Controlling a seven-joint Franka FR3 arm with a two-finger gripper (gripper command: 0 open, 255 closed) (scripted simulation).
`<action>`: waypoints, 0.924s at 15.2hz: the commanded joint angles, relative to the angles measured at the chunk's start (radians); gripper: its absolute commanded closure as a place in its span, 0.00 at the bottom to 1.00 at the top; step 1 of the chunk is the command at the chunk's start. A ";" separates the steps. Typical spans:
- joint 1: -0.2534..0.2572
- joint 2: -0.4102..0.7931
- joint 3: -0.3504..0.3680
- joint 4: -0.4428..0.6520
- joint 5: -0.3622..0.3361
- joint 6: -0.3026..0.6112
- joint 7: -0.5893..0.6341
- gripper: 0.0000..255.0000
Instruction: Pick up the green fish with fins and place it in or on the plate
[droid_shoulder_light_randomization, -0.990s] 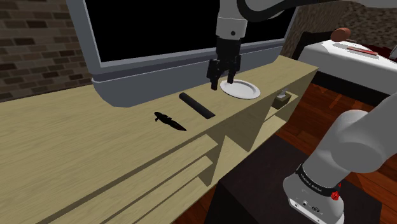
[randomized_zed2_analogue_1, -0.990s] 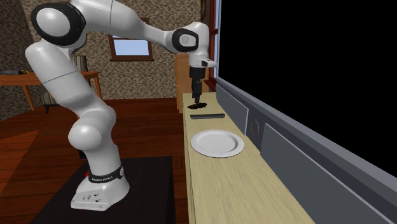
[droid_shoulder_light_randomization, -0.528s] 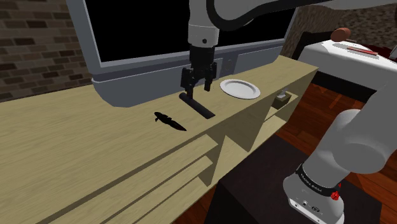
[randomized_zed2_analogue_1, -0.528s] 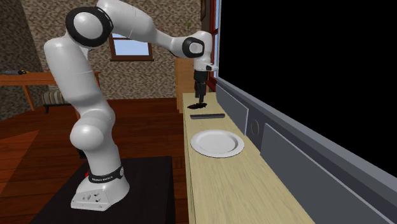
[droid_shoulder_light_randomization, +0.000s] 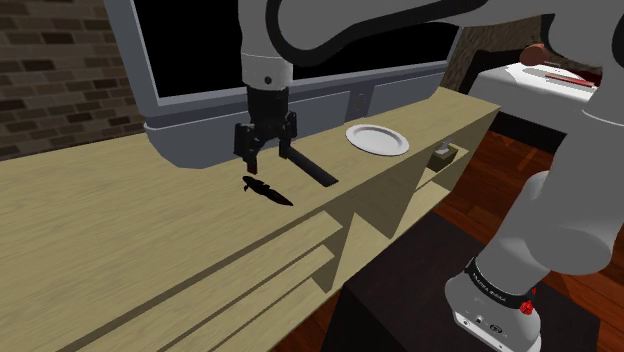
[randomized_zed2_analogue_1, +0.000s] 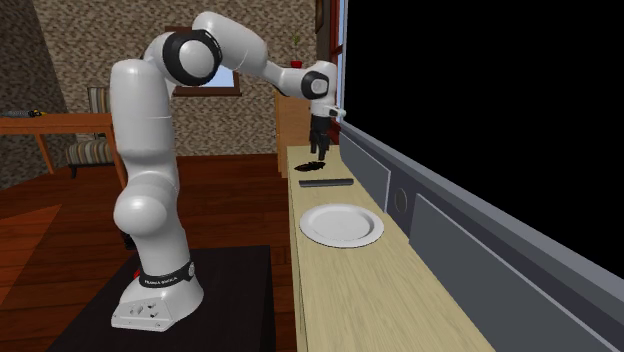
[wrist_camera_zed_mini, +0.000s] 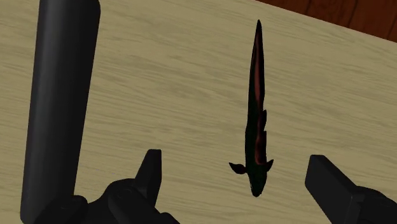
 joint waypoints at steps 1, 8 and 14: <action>0.025 0.071 0.016 0.080 -0.022 -0.010 0.025 0.00; 0.030 0.086 0.016 0.004 -0.027 0.080 0.029 0.00; 0.031 0.087 0.016 -0.002 -0.028 0.088 0.029 0.00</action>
